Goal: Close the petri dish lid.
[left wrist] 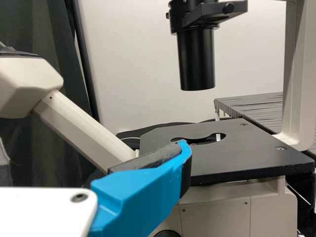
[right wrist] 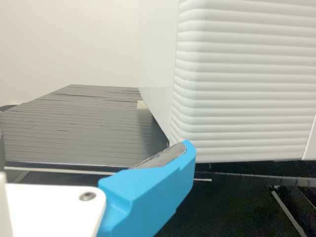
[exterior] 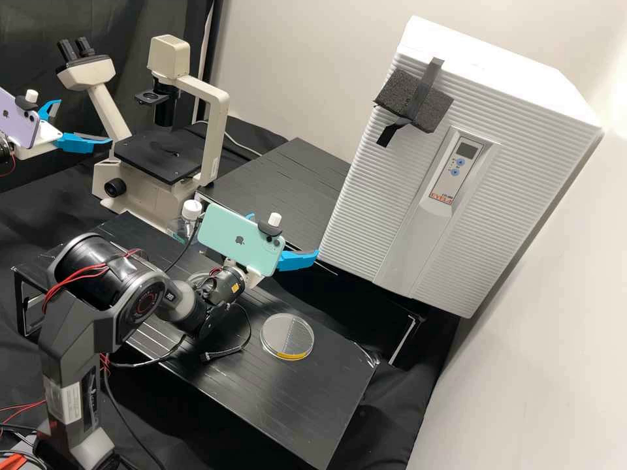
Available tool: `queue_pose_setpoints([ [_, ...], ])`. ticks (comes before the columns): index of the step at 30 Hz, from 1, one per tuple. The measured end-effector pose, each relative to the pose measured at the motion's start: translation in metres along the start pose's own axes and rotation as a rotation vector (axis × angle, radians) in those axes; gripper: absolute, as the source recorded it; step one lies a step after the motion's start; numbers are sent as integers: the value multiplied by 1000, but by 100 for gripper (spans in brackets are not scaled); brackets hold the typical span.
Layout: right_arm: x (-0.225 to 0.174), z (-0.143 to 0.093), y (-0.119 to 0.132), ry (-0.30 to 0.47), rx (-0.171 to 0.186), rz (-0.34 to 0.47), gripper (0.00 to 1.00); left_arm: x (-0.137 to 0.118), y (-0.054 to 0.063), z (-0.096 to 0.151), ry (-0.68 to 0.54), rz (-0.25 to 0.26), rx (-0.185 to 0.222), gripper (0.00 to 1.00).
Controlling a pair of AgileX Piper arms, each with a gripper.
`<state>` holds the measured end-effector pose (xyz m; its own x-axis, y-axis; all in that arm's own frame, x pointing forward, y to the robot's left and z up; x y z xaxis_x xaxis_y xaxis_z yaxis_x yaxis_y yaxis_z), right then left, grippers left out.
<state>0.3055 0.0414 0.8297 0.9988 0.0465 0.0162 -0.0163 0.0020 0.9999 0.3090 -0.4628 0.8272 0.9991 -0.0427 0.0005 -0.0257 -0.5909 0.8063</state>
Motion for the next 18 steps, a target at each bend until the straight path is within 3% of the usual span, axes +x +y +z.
queue_pose_setpoints([
  [11, -11, 8, 5, -4, -2, 16, 100, 0, 0, 0, 0, 0, 0, 100],
  [18, -44, 26, 26, -7, 55, 115, 100, 0, 0, 0, 0, 0, 0, 100],
])
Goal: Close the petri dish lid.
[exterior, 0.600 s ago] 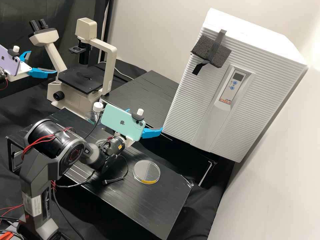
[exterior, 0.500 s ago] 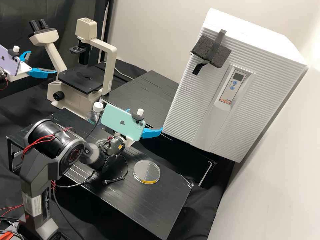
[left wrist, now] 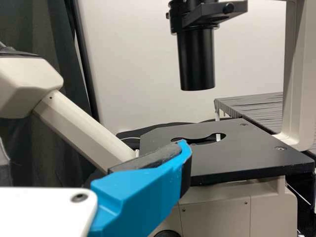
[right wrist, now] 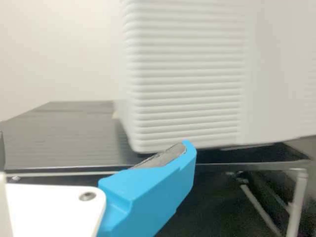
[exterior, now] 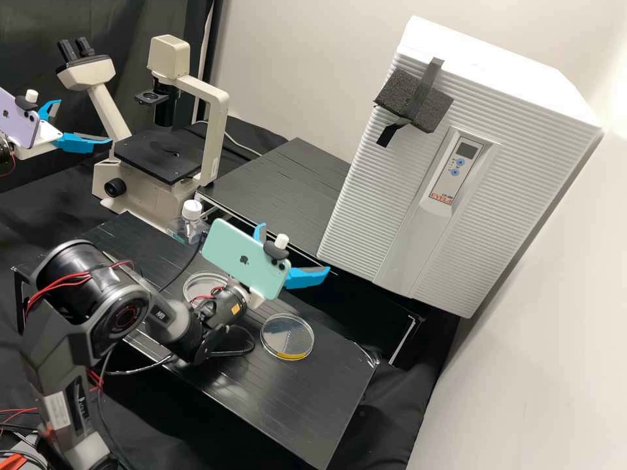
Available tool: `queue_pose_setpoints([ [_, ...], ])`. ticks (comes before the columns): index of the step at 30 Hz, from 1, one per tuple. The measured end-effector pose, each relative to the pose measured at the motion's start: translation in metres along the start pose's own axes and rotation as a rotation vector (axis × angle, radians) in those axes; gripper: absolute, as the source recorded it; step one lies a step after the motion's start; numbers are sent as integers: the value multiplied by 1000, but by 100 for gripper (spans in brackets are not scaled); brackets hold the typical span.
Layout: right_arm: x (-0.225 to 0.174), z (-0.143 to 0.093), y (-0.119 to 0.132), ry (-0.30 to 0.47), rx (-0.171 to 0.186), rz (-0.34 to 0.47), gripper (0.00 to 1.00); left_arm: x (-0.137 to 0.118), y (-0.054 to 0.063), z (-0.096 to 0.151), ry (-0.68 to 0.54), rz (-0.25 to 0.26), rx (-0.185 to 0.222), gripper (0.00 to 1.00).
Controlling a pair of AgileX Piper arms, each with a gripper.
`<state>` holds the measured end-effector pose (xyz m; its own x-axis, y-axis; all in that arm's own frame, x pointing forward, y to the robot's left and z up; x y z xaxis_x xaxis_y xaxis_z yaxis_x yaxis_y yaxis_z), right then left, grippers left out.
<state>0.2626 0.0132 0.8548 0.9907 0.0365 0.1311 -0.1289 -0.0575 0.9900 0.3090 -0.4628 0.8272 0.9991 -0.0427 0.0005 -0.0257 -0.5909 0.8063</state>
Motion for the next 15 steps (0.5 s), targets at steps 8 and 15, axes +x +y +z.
queue_pose_setpoints([
  [8, -41, 27, 28, -53, 52, 96, 100, 0, 0, 0, 0, 0, 0, 100],
  [15, -72, 39, 34, -107, 59, 89, 100, 0, 0, 0, 0, 0, 0, 100],
])
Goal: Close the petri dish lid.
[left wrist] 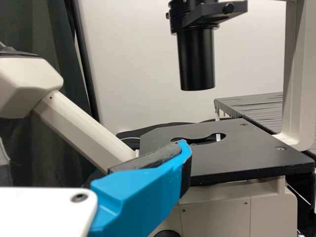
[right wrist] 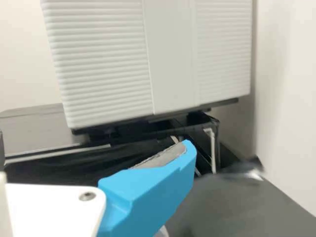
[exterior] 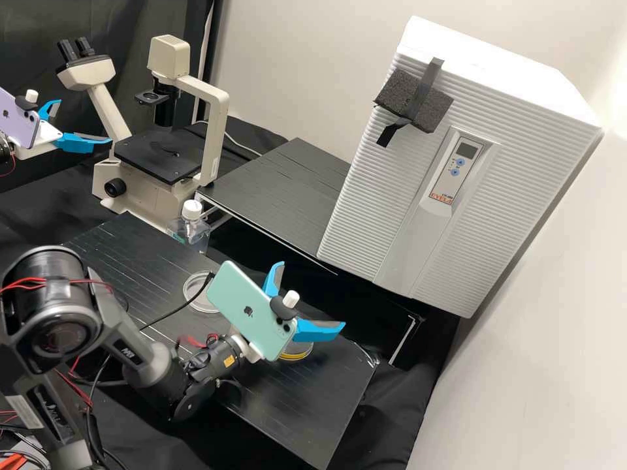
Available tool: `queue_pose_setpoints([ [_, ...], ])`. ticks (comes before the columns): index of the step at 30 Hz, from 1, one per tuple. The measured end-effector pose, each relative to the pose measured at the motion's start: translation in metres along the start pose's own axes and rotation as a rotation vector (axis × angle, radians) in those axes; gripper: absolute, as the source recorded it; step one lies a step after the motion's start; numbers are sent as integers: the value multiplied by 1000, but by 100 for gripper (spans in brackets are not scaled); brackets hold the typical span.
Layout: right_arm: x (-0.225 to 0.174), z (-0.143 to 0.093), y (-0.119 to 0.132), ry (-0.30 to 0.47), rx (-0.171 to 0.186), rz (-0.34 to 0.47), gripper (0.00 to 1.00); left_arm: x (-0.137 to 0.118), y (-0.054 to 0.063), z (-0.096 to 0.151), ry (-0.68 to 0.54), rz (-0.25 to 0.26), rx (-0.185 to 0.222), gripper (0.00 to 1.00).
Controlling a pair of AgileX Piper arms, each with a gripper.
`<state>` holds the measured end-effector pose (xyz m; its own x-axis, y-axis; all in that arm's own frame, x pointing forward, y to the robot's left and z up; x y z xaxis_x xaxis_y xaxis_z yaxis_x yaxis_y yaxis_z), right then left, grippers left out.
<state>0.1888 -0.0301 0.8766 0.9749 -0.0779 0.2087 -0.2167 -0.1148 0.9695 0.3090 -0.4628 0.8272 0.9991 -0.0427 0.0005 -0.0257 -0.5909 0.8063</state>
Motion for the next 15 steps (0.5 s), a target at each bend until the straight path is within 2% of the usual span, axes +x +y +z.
queue_pose_setpoints([
  [10, -30, 0, -3, -9, -58, -23, 100, 0, 0, 0, 0, 0, 0, 100],
  [15, -38, 3, -3, -29, -49, -17, 100, 0, 0, 0, 0, 0, 0, 100],
])
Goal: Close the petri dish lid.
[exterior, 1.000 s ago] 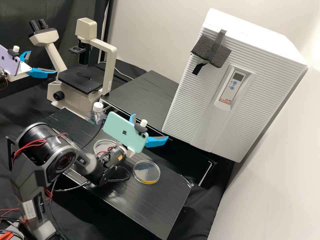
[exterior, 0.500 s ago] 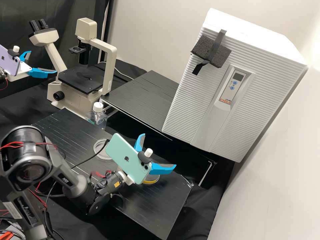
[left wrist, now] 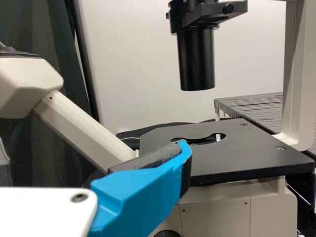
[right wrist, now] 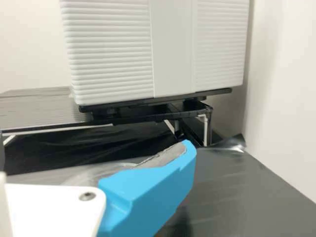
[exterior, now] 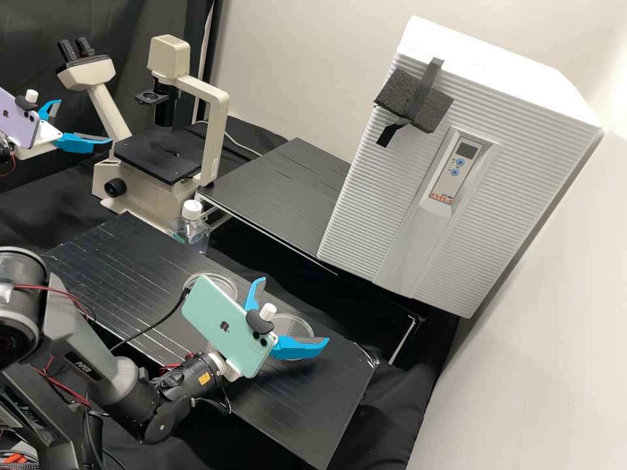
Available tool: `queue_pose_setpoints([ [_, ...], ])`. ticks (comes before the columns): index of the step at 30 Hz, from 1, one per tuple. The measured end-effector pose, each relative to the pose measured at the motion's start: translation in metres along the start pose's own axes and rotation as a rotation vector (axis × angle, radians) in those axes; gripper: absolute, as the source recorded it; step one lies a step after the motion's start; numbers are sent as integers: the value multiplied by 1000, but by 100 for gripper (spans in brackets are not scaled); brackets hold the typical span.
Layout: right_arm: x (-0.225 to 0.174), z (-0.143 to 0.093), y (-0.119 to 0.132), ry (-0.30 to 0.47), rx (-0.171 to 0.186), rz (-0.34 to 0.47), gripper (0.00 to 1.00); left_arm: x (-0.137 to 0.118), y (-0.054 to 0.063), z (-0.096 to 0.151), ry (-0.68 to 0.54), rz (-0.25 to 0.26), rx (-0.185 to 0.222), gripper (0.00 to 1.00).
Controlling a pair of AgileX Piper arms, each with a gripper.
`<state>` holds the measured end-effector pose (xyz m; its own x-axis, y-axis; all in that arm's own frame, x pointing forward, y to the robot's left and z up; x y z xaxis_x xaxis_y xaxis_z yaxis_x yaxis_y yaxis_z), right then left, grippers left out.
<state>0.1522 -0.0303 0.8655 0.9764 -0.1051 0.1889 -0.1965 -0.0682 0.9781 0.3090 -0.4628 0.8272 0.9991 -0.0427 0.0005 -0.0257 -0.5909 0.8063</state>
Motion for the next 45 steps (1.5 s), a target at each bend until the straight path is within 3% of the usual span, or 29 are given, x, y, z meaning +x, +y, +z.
queue_pose_setpoints([
  [12, -3, 5, 1, -24, 6, 9, 100, 0, 0, 0, 0, 0, 0, 100],
  [21, -3, 5, 0, -22, -8, -6, 100, 0, 0, 0, 0, 0, 0, 100],
  [27, -4, 7, 1, -31, -21, -7, 100, 0, 0, 0, 0, 0, 0, 100],
  [37, -7, 13, 5, -59, -76, -2, 100, 0, 0, 0, 0, 0, 0, 100],
  [45, -8, 12, 1, -44, -97, -46, 100, 0, 0, 0, 0, 0, 0, 100],
])
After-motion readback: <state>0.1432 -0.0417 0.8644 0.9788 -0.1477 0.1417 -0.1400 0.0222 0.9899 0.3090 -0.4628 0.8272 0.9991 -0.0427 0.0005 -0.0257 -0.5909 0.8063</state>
